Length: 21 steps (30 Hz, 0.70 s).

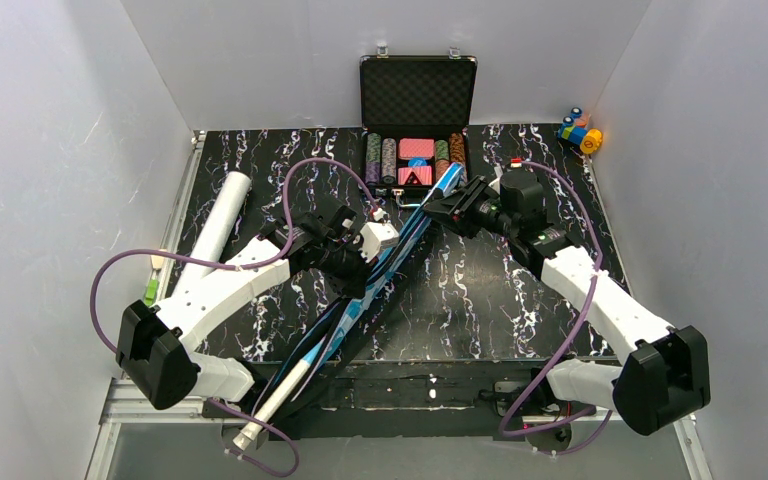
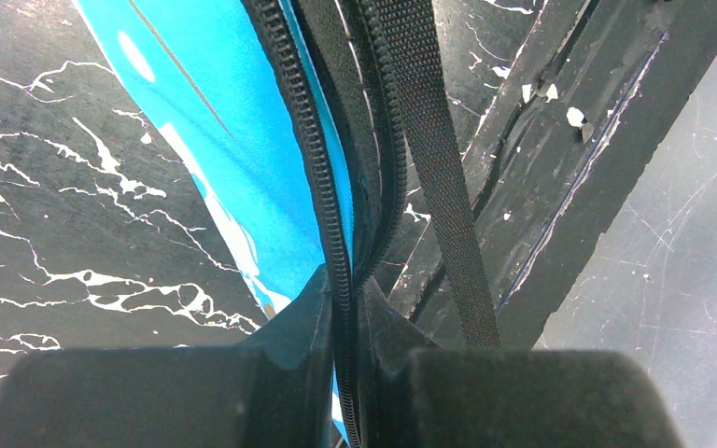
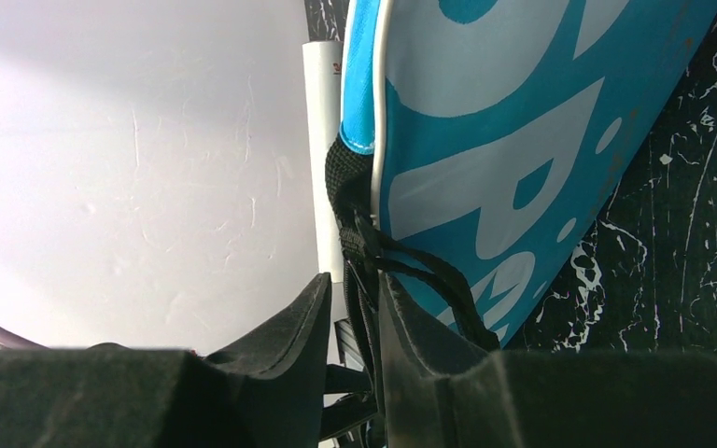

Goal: Pack up the badminton gear

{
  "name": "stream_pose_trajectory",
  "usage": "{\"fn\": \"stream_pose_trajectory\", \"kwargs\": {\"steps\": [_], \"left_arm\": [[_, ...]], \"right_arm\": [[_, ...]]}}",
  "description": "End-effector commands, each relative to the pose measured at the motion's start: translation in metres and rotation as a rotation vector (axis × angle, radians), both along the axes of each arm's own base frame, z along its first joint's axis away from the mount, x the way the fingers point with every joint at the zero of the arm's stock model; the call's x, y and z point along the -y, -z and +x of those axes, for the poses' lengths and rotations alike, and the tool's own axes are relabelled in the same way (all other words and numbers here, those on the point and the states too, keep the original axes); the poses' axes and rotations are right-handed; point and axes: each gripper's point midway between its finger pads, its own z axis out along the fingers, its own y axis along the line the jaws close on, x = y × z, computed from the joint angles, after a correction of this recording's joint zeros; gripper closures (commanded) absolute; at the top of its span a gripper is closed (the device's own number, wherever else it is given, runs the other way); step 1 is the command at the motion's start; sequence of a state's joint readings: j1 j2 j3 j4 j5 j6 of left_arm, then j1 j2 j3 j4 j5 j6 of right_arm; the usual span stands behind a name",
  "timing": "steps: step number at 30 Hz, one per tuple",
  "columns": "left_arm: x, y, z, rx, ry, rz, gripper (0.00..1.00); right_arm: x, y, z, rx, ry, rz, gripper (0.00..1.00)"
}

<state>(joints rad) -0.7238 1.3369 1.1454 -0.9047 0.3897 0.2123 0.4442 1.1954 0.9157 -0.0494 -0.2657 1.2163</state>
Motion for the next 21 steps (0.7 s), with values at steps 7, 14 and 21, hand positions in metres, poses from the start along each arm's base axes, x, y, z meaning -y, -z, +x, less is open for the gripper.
{"fn": "stream_pose_trajectory", "kwargs": {"steps": [7, 14, 21], "left_arm": [[0.008, -0.019, 0.005, 0.062, 0.019, -0.069, 1.0], [0.008, -0.019, 0.005, 0.065, 0.017, -0.067, 1.0], [0.008, -0.018, 0.006, 0.064, 0.016, -0.065, 1.0]], "right_arm": [[-0.005, -0.021, 0.008, 0.066, -0.01, 0.043, 0.78], [-0.004, -0.022, 0.006, 0.066, -0.011, 0.054, 0.99], [-0.012, -0.023, -0.01, 0.059, -0.043, 0.08, 0.99]]}}
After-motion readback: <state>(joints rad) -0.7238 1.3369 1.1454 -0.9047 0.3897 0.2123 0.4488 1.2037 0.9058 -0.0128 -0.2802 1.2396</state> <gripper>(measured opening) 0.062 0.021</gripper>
